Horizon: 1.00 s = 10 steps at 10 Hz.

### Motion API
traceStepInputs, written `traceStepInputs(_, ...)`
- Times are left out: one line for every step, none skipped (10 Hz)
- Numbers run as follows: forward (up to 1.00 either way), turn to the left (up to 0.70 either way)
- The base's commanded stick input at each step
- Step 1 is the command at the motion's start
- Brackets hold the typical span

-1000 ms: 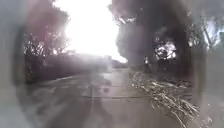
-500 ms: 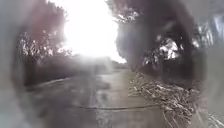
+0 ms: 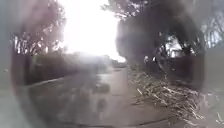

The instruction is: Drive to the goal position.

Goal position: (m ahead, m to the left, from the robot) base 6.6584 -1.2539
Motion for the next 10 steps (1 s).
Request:
traceStepInputs(1.0,0.0)
traceStepInputs(1.0,0.0)
traceStepInputs(1.0,0.0)
traceStepInputs(1.0,0.0)
traceStepInputs(1.0,0.0)
traceStepInputs(1.0,0.0)
traceStepInputs(1.0,0.0)
traceStepInputs(1.0,0.0)
traceStepInputs(1.0,0.07)
traceStepInputs(1.0,0.16)
